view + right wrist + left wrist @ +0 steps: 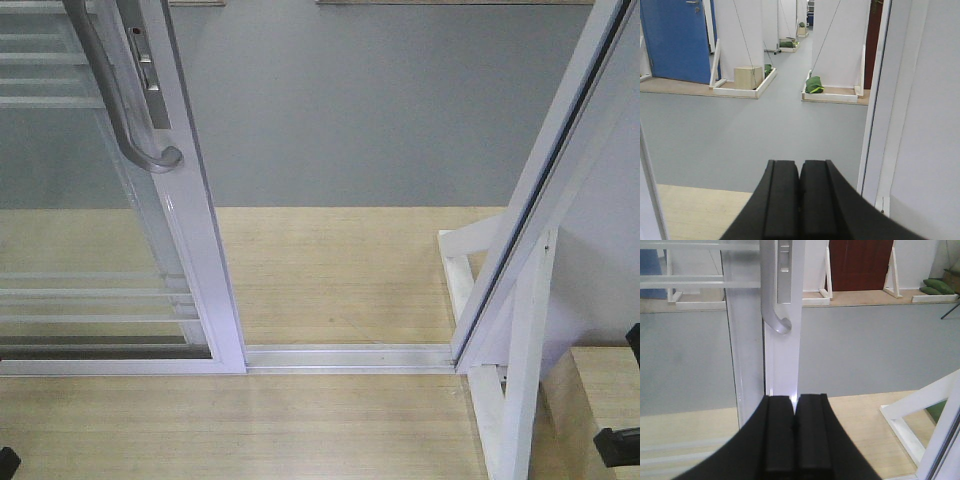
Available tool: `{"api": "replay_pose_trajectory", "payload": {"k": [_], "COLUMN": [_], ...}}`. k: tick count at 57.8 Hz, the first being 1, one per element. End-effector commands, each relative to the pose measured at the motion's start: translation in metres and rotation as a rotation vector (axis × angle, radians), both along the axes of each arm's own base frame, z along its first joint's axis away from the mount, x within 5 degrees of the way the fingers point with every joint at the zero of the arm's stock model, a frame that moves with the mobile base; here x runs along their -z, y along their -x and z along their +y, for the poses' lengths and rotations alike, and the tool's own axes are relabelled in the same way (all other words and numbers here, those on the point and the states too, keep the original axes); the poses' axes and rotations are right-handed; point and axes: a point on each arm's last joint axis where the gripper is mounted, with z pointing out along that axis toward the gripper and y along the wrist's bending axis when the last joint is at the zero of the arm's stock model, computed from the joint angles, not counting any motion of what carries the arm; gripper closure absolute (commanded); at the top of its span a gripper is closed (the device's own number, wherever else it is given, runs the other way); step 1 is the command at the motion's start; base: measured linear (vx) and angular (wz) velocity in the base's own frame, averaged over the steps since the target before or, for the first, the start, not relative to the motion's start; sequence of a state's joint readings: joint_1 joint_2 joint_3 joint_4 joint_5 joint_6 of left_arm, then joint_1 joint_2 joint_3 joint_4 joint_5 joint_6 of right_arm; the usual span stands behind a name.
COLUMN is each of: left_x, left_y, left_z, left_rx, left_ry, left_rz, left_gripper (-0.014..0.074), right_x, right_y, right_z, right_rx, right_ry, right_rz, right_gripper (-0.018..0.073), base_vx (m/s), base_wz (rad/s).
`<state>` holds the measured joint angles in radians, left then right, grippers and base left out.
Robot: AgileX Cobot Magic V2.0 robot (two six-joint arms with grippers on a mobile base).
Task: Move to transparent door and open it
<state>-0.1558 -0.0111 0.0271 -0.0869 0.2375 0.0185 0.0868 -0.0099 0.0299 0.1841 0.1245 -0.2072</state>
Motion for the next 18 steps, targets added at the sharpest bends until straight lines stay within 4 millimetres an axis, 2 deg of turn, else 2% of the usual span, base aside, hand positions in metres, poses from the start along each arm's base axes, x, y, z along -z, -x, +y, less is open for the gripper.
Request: {"api": "replay_pose_trajectory", "payload": {"k": [1,18], "left_x": [0.0005,0.0005], "left_y": [-0.0009,-0.0009], "left_z": [0.0001,0.0001], "left_rx": [-0.003,-0.003], "left_ry": [0.024,0.024], "left_rz": [-0.070,-0.070], "left_gripper": [0.0596,0.0596], "right_x": [-0.0037,-0.0037], "right_y": [0.0003,0.0003], "right_z": [-0.0016,-0.0016], "right_rx": [0.019,0.019], "right_ry": [-0.005,-0.004], "right_rz": [-0.083,-0.083], "right_gripper": [0.0559,0.0559], "base_vx": [0.00,0.00], "base_wz": [0.00,0.00]}}
